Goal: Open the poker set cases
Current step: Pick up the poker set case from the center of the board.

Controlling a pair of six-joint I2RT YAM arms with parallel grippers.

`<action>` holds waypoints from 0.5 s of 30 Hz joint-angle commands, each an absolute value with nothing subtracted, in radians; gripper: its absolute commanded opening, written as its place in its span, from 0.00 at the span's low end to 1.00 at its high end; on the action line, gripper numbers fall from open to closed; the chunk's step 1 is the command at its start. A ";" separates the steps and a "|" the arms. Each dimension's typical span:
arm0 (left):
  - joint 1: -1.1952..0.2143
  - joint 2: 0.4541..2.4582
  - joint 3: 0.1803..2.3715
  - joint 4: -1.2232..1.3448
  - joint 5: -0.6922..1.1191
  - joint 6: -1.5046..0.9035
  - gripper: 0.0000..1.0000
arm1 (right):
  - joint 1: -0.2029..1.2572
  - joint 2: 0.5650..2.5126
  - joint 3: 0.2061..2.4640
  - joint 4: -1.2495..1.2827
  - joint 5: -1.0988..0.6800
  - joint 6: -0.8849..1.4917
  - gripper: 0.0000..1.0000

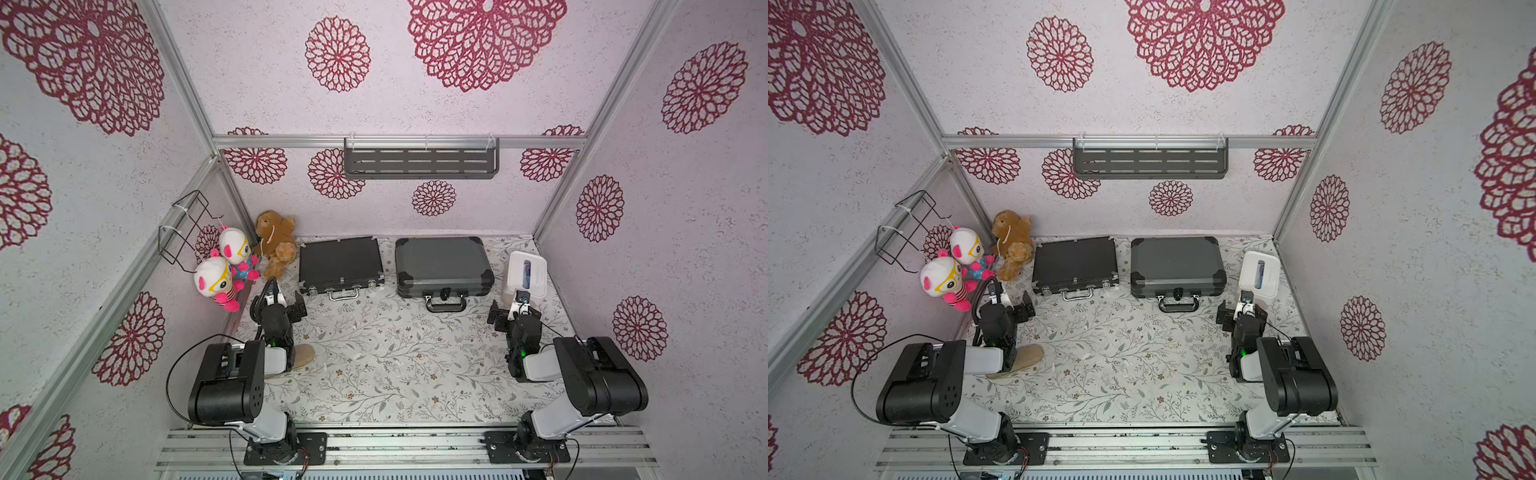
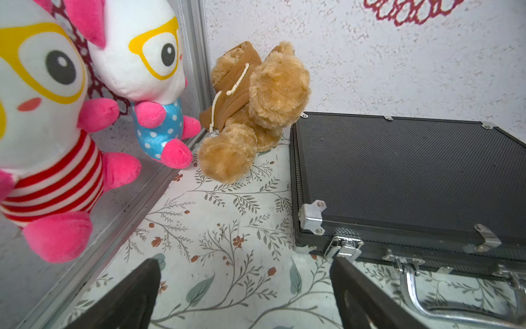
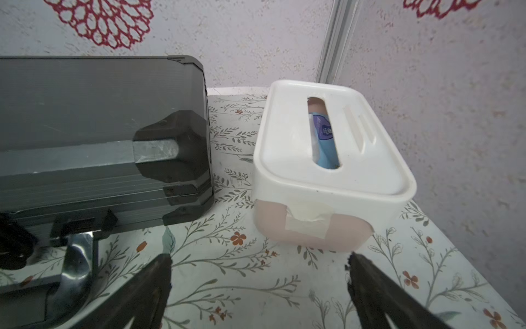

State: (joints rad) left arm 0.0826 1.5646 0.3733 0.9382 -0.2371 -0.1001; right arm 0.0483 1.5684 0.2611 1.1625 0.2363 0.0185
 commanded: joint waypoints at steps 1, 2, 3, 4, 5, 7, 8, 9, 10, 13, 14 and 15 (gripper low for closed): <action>0.072 1.549 0.390 0.934 -0.229 -0.083 0.97 | 0.043 1.534 0.257 1.192 0.230 0.006 0.99; 0.072 1.549 0.390 0.934 -0.229 -0.083 0.97 | 0.043 1.534 0.256 1.192 0.230 0.006 0.99; 0.072 1.549 0.390 0.934 -0.229 -0.083 0.97 | 0.043 1.534 0.257 1.192 0.229 0.007 0.99; 0.072 1.549 0.390 0.934 -0.229 -0.083 0.97 | 0.043 1.535 0.257 1.192 0.230 0.007 0.99; 0.072 1.549 0.390 0.934 -0.229 -0.083 0.97 | 0.042 1.534 0.257 1.192 0.230 0.006 0.99; 0.072 1.550 0.390 0.935 -0.229 -0.083 0.97 | 0.043 1.535 0.256 1.192 0.230 0.007 0.99; 0.072 1.549 0.390 0.935 -0.229 -0.083 0.97 | 0.043 1.534 0.258 1.192 0.229 0.006 0.99; 0.072 1.549 0.390 0.936 -0.229 -0.082 0.97 | 0.043 1.535 0.257 1.192 0.230 0.007 0.99; 0.072 1.550 0.390 0.936 -0.229 -0.083 0.97 | 0.043 1.534 0.257 1.192 0.230 0.007 0.99; 0.072 1.549 0.389 0.938 -0.230 -0.083 0.97 | 0.043 1.534 0.257 1.192 0.230 0.006 0.99; 0.071 1.549 0.388 0.938 -0.231 -0.083 0.97 | 0.043 1.534 0.256 1.192 0.230 0.007 0.99; 0.072 1.551 0.387 0.940 -0.230 -0.083 0.97 | 0.043 1.534 0.256 1.193 0.230 0.007 0.99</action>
State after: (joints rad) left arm 0.0792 1.5646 0.3733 0.9367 -0.2367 -0.0998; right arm 0.0483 1.5684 0.2611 1.1625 0.2314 0.0185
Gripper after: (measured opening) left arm 0.972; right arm 0.990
